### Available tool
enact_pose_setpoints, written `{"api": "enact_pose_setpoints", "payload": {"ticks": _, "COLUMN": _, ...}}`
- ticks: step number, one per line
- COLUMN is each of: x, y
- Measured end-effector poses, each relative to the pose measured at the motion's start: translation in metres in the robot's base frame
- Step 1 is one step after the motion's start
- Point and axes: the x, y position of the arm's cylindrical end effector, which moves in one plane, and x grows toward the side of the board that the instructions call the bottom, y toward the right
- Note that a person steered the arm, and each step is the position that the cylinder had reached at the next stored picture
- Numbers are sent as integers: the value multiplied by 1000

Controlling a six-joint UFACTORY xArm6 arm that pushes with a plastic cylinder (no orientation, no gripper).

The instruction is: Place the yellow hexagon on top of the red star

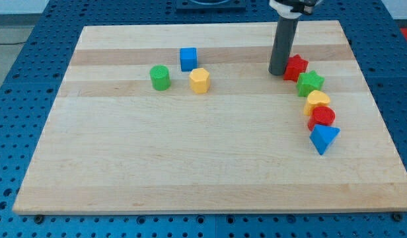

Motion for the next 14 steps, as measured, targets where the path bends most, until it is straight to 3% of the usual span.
{"api": "enact_pose_setpoints", "payload": {"ticks": 7, "x": 0, "y": 14}}
{"api": "enact_pose_setpoints", "payload": {"ticks": 9, "x": 23, "y": -38}}
{"api": "enact_pose_setpoints", "payload": {"ticks": 10, "x": 59, "y": -69}}
{"api": "enact_pose_setpoints", "payload": {"ticks": 11, "x": 74, "y": -123}}
{"api": "enact_pose_setpoints", "payload": {"ticks": 12, "x": 71, "y": -167}}
{"api": "enact_pose_setpoints", "payload": {"ticks": 14, "x": 35, "y": -171}}
